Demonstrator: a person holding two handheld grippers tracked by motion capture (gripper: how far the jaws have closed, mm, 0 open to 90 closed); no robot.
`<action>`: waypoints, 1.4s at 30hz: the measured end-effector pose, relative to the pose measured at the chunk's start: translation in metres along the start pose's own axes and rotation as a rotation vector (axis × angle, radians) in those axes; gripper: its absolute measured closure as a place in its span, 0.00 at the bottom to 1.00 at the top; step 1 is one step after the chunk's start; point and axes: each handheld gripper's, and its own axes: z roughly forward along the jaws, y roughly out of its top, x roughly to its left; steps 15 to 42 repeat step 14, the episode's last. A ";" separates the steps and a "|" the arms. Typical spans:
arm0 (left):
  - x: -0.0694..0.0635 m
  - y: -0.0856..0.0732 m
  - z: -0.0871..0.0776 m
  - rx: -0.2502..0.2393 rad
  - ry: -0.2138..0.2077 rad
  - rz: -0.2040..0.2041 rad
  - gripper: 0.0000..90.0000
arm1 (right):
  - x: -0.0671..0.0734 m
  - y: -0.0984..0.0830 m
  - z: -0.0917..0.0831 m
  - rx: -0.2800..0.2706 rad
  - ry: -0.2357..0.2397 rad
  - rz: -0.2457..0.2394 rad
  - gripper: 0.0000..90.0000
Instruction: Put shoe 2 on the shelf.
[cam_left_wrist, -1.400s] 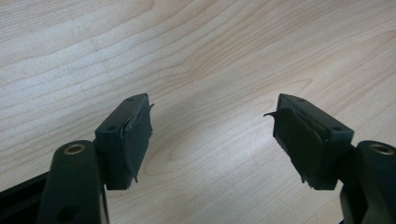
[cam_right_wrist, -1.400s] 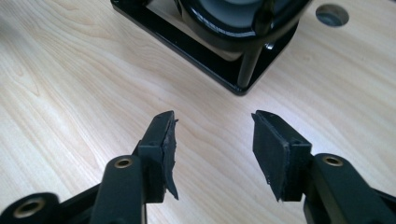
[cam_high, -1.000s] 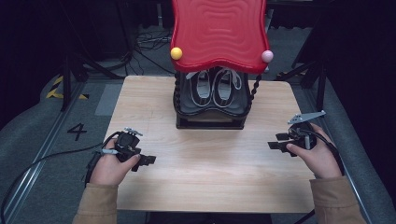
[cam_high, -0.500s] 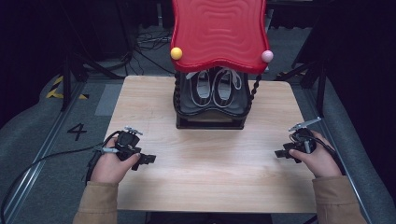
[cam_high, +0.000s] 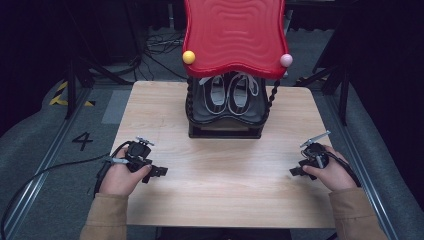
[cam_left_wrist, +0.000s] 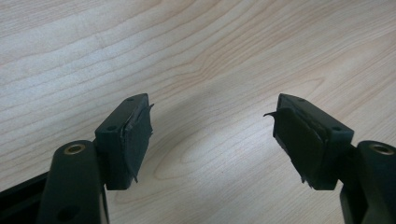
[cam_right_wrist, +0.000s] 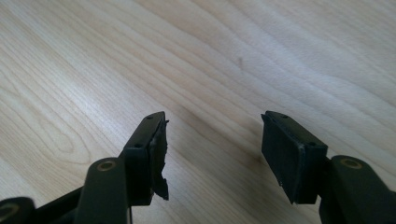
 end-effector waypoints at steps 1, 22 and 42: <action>0.000 0.000 0.001 0.006 -0.001 0.006 0.32 | 0.002 0.000 0.002 0.007 0.000 -0.005 0.45; -0.004 0.002 0.014 0.033 -0.002 0.040 0.32 | 0.007 0.004 0.004 -0.049 -0.035 -0.052 0.42; -0.004 0.002 0.014 0.033 -0.002 0.040 0.32 | 0.007 0.004 0.004 -0.049 -0.035 -0.052 0.42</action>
